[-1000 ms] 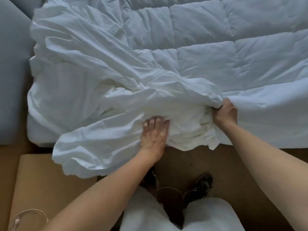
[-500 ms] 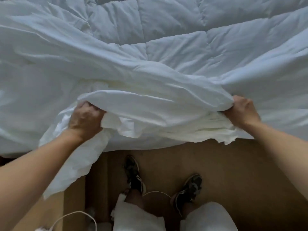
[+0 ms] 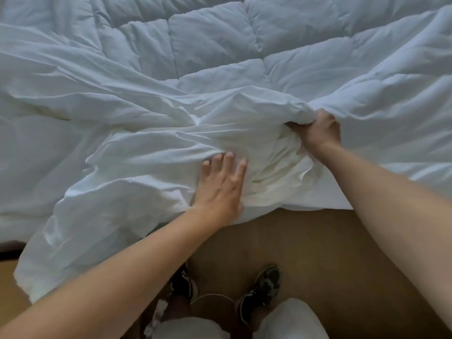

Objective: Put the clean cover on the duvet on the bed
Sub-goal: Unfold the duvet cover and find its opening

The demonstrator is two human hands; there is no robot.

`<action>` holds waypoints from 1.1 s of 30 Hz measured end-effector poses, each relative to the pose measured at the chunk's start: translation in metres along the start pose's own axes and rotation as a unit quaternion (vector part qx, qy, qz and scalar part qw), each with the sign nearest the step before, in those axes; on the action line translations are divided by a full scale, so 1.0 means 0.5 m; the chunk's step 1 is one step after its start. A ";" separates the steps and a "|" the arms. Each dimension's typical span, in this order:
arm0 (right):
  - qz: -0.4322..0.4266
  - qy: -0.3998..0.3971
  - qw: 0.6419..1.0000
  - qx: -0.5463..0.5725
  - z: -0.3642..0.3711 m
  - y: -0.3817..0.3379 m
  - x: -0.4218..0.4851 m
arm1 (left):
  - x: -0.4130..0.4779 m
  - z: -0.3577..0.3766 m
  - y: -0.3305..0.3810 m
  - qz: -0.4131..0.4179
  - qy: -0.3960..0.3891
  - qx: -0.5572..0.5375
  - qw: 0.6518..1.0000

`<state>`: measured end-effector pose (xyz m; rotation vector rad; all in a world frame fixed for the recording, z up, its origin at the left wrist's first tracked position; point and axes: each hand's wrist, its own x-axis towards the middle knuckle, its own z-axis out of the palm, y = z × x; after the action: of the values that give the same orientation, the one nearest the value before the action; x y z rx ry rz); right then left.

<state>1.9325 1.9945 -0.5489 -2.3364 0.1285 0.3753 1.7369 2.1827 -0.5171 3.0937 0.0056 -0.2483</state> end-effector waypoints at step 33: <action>-0.011 -0.022 0.973 -0.231 -0.169 0.258 0.053 | 0.099 0.019 -0.207 0.074 -0.034 -0.051 0.995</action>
<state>1.9512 1.8439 -0.5868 -2.7827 -0.0111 0.4881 1.7836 2.2858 -0.5381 2.9637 -0.2047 -0.3364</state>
